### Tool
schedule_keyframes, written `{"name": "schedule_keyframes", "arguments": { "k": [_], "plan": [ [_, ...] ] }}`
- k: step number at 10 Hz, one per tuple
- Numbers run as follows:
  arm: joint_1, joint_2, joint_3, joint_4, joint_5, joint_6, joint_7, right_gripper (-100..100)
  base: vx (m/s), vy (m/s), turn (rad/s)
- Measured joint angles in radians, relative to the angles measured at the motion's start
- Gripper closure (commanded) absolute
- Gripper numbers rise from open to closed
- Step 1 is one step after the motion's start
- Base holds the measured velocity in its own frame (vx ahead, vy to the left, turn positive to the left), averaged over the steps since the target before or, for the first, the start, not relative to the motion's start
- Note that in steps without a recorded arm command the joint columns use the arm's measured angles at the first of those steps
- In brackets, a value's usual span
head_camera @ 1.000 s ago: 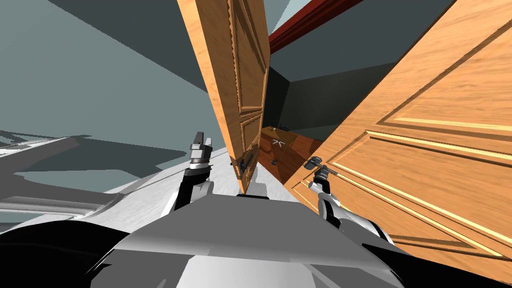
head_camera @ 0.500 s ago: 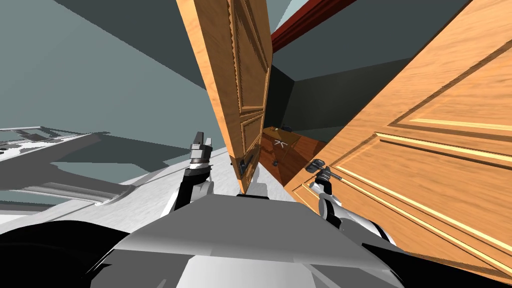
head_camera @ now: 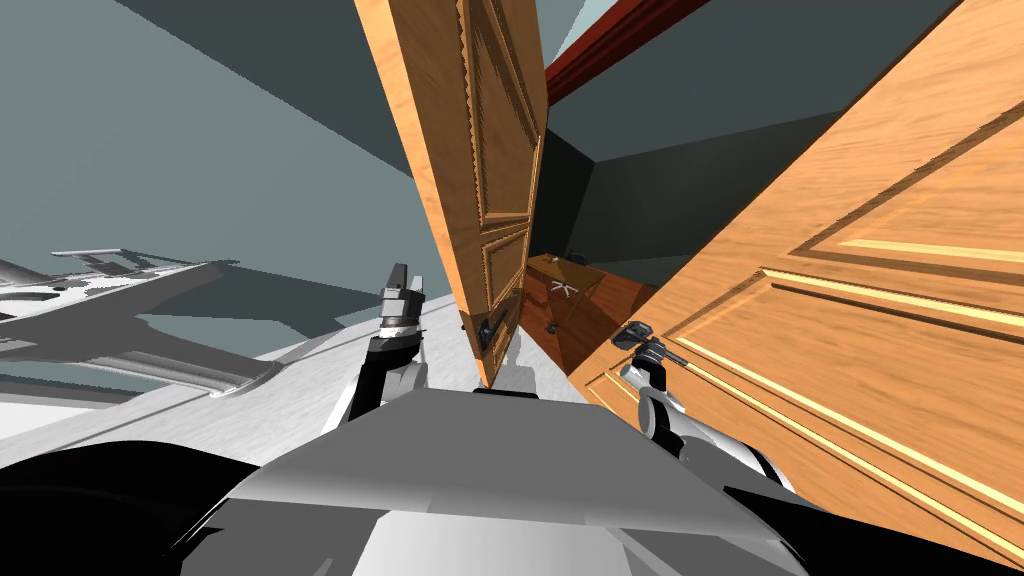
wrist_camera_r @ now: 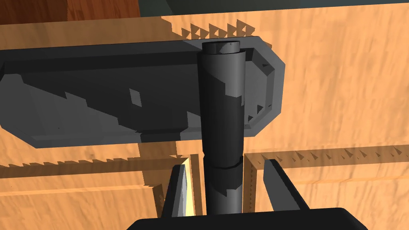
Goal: Pull the door open
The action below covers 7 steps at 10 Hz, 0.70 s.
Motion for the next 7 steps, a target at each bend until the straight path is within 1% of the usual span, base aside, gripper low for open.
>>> {"name": "schedule_keyframes", "arguments": {
  "k": [4,5,6,7],
  "plan": [
    [0.001,0.0,0.0,0.0,0.0,0.001,-0.001,100,0.0,0.0,0.0],
    [0.001,0.0,0.0,0.0,0.0,0.001,-0.001,100,-0.126,-0.023,0.035],
    [-0.002,0.001,0.005,-0.006,0.003,0.003,-0.003,100,-0.195,-0.019,0.061],
    [-0.017,-0.005,0.019,0.016,0.009,-0.007,-0.015,100,-0.208,0.008,0.058]
  ]
}}
